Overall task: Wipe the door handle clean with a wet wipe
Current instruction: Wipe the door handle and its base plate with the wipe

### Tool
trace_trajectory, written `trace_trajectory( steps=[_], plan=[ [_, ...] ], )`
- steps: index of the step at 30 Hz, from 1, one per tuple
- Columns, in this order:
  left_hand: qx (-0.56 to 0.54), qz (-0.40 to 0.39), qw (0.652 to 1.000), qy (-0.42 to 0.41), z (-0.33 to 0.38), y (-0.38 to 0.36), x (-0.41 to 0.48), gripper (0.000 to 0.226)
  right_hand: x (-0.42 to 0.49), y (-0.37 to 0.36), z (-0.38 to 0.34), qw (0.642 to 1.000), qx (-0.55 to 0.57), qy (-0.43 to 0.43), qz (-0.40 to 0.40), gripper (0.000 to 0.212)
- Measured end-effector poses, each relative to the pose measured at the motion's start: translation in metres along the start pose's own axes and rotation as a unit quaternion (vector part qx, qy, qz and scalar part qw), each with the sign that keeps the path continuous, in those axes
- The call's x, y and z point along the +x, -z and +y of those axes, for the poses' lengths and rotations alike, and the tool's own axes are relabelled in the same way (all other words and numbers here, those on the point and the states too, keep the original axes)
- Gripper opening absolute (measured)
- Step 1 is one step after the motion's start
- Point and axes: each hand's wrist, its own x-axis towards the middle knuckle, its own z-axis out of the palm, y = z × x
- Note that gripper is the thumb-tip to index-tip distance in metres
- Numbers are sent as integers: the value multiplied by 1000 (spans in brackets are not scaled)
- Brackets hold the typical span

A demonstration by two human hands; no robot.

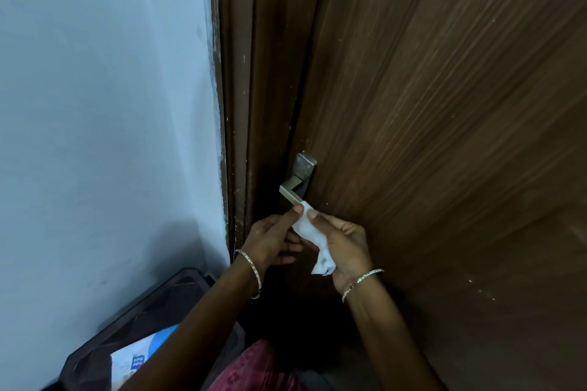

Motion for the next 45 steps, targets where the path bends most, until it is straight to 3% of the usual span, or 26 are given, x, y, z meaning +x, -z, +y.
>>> trace_trajectory(
  steps=[5,8,12,16,22,25,28,32,34,39,45],
  plan=[
    [-152,-35,984,91,-4,-6,-3,25,1,6,-3,999,-49,-12,-16,11],
    [-184,-31,976,110,-12,-5,0,8,-4,13,1,998,-25,-42,-33,38],
    [-225,-26,966,126,-8,-2,2,11,-10,16,0,1000,-17,-11,-9,23],
    [-279,9,956,95,-4,10,5,11,-20,22,1,988,-109,92,50,21],
    [-311,144,939,-30,3,27,13,18,-26,18,-1,950,-236,200,30,21],
    [-226,221,934,-166,8,31,19,20,-23,12,-3,952,-234,196,19,28],
    [-92,191,948,-236,1,21,18,17,-17,10,-1,959,-222,176,13,27],
    [93,203,900,-374,-21,-10,5,11,-10,15,3,981,-150,119,-31,28],
    [111,214,886,-396,-24,-20,4,9,-11,19,-1,993,-67,74,-69,29],
    [151,225,862,-428,-20,-32,4,47,-13,25,-6,989,84,-10,-118,35],
    [198,112,871,-437,-54,-45,-6,63,-12,25,-4,986,104,-19,-129,52]
  ],
)
